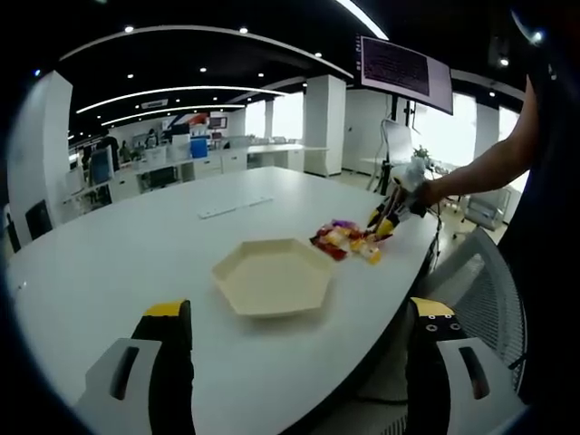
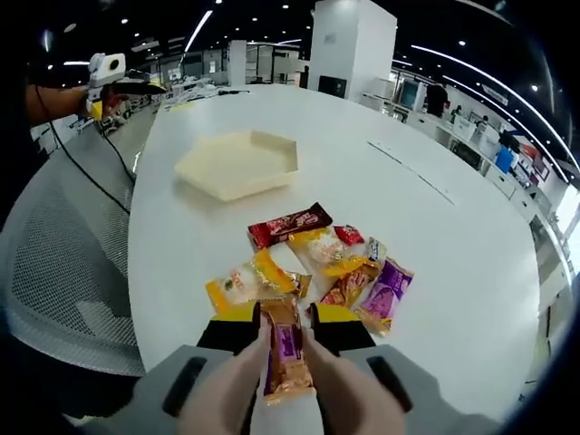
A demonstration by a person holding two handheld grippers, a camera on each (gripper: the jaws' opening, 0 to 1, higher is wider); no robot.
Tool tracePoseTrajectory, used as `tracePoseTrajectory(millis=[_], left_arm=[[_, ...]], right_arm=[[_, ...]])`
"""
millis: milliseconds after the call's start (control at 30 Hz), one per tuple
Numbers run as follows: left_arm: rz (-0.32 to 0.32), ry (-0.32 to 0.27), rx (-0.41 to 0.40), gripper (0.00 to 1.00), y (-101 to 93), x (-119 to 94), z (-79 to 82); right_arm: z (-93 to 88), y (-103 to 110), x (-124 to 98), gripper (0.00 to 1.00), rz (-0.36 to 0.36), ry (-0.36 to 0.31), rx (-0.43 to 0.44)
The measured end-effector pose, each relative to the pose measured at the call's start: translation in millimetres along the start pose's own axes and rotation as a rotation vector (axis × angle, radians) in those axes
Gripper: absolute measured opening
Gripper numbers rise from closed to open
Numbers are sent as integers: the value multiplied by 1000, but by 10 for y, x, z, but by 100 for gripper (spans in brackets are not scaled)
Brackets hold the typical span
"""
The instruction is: Place the target food into the container with the food tongs after gripping and lifting it, then release it inside without dropping or visibly crushing the food.
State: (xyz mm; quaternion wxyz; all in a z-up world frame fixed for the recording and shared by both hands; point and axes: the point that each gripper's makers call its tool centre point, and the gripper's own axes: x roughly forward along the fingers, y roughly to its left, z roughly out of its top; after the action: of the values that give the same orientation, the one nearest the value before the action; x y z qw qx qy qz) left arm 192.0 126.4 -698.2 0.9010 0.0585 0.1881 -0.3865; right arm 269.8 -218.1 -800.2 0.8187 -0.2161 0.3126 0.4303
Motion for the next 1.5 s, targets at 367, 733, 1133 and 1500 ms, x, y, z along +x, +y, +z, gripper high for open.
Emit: tracePoseTrajectory(millis=[367, 733, 1133, 1500], left_arm=[[-6, -7, -9, 95, -10, 34, -33], [-15, -8, -14, 95, -1, 66, -35], [-27, -8, -7, 95, 2, 94, -50], [-33, -7, -12, 94, -13, 80, -83]], right_arm=[[349, -90, -153, 22, -10, -57, 9], [636, -130, -206, 22, -14, -108, 9], [962, -108, -178, 22, -4, -142, -21], [1308, 16, 18, 22, 29, -178, -35]])
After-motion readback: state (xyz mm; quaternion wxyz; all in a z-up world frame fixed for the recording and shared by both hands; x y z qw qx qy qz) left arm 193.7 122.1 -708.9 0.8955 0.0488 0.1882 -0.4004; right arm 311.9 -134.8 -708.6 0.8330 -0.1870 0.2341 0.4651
